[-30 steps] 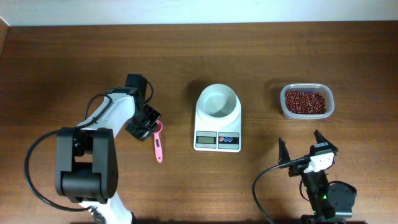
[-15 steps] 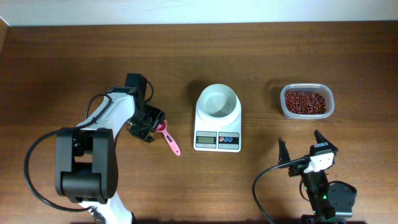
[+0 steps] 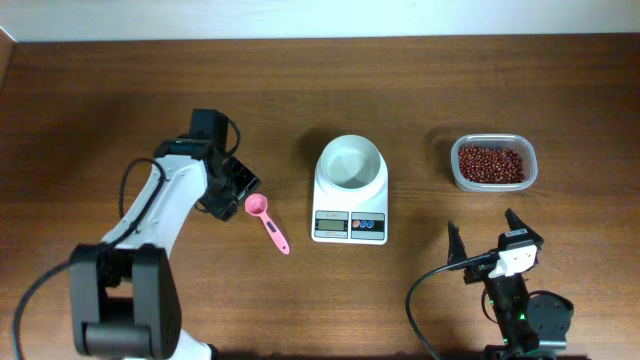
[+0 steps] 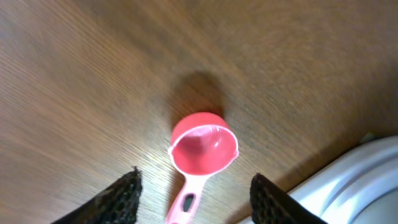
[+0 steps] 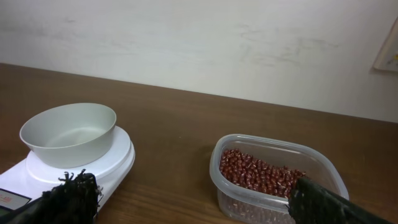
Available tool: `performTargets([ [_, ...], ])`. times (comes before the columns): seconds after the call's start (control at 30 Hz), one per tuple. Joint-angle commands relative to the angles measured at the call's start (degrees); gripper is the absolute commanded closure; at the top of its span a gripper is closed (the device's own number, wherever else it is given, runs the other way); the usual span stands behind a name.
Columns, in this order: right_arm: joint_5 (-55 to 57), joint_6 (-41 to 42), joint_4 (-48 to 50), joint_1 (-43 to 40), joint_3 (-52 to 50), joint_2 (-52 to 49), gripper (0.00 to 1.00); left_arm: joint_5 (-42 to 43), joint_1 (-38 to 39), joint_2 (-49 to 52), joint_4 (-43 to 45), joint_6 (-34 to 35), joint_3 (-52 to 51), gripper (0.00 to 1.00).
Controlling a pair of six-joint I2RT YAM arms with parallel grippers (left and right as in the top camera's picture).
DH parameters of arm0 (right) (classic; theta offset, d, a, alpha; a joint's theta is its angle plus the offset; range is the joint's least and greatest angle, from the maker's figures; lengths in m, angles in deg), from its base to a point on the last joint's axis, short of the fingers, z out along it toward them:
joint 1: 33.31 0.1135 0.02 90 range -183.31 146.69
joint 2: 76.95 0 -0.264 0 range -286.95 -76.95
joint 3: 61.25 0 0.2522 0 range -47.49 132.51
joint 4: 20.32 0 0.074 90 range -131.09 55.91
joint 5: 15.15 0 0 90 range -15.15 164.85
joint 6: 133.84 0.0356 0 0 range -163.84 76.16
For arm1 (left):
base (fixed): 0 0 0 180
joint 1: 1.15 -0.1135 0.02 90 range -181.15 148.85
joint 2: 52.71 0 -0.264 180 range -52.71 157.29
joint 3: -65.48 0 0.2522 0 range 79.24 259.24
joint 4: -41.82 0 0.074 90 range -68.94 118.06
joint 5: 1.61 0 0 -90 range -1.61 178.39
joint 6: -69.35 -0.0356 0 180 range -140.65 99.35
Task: Scoop and weigh 50g on scale
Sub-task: 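Lift the pink scoop with the left gripper toward the scale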
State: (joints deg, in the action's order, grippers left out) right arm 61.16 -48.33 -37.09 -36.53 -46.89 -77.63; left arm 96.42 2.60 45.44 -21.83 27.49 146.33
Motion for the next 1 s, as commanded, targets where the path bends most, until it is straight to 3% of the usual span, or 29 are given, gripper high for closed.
performTargets([
  [0.0, 0.68, 0.22, -0.28, -0.17, -0.28, 0.48, 0.01, -11.02, 0.11, -2.23, 0.55, -20.39, 1.05, 0.51],
  [0.03, 0.68, 0.22, -0.28, -0.17, -0.28, 0.48, 0.01, -14.08, 0.13, -1.99, 0.55, -23.82, 0.76, 0.57],
  [0.07, 0.68, 0.22, -0.26, -0.17, -0.28, 0.48, 0.01, -14.19, 0.11, -1.95, 0.57, -24.24, 0.07, 0.7],
  [0.1, 0.68, 0.22, -0.28, -0.17, -0.28, 0.48, 0.01, -13.35, 0.11, -1.88, 0.76, -24.28, -0.52, 0.72],
  [0.17, 0.68, 0.22, -0.28, -0.17, -0.28, 0.48, 0.01, -13.2, 0.28, -1.84, 1.88, -26.18, -1.75, 0.72],
  [0.27, 0.68, 0.22, -0.26, -0.17, -0.28, 0.48, 0.01, -4.2, 0.28, -1.84, 7.45, -34.4, -4.5, 0.58],
  [0.33, 0.68, 0.22, -0.28, -0.17, -0.28, 0.48, 0.01, -3.91, 0.26, -1.84, 9.22, -34.86, -6.29, 0.55],
  [0.87, 0.68, 0.22, -0.26, -0.17, -0.28, 0.48, 0.01, -0.24, 0.39, 3.13, 15.15, -34.97, -9.62, 0.68],
  [0.97, 0.68, 0.22, -0.28, -0.17, -0.28, 0.48, 0.01, -0.22, 0.39, 4.7, 14.95, -34.95, -9.64, 0.79],
])
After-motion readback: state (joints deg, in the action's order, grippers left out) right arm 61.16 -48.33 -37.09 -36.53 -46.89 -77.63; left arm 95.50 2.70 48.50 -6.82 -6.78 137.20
